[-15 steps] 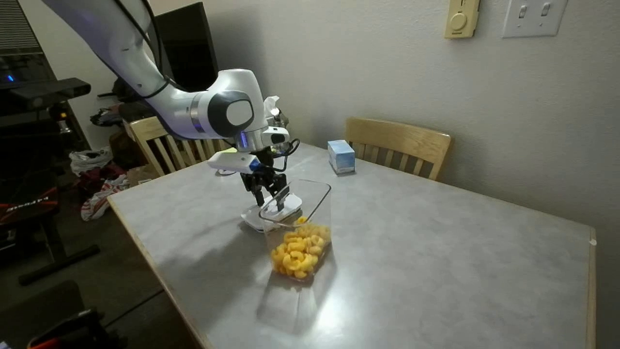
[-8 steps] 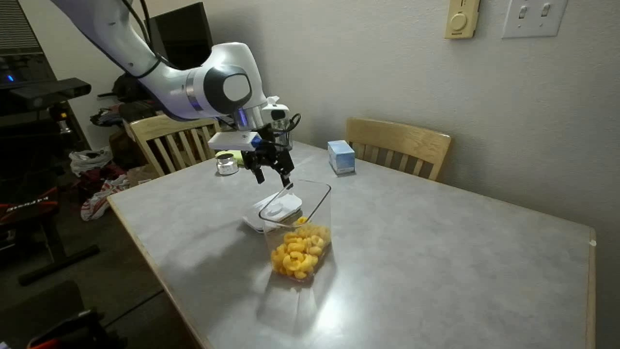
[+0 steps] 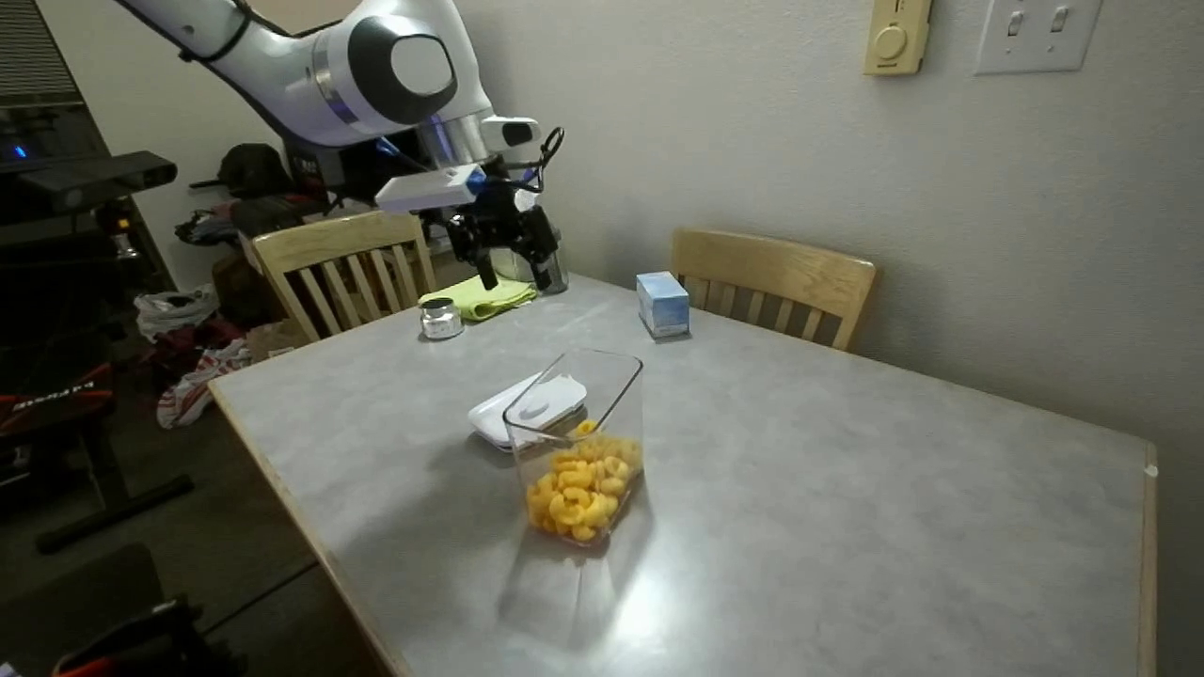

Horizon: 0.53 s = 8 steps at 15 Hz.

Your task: Press down on the lid and open the food container

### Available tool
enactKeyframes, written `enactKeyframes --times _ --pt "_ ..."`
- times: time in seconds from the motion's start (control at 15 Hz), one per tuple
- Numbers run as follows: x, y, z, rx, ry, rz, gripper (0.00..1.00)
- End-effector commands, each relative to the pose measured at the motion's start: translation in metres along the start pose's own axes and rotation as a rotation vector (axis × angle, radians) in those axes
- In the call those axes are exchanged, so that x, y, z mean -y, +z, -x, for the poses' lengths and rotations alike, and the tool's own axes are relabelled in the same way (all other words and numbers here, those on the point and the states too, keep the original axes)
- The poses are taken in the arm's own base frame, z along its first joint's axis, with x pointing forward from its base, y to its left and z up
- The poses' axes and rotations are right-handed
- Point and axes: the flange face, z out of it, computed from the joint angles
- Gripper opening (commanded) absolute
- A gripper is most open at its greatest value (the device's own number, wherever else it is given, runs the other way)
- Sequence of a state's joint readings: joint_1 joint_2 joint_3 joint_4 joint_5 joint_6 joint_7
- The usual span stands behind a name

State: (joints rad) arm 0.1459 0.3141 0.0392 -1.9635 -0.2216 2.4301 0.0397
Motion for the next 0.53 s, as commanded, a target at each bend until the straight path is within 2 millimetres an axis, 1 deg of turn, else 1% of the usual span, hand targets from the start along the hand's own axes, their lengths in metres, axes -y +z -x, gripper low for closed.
enactKeyframes --times 0.0,0.33,0.4,0.47 --pt "0.0 -0.021 0.002 0.007 -0.033 -0.01 1.0" --pt "0.0 -0.033 0.003 -0.005 -0.041 -0.02 1.0" --pt "0.002 -0.026 -0.002 -0.017 -0.024 -0.002 1.0" --pt "0.002 -0.027 -0.002 -0.018 -0.025 -0.004 1.0"
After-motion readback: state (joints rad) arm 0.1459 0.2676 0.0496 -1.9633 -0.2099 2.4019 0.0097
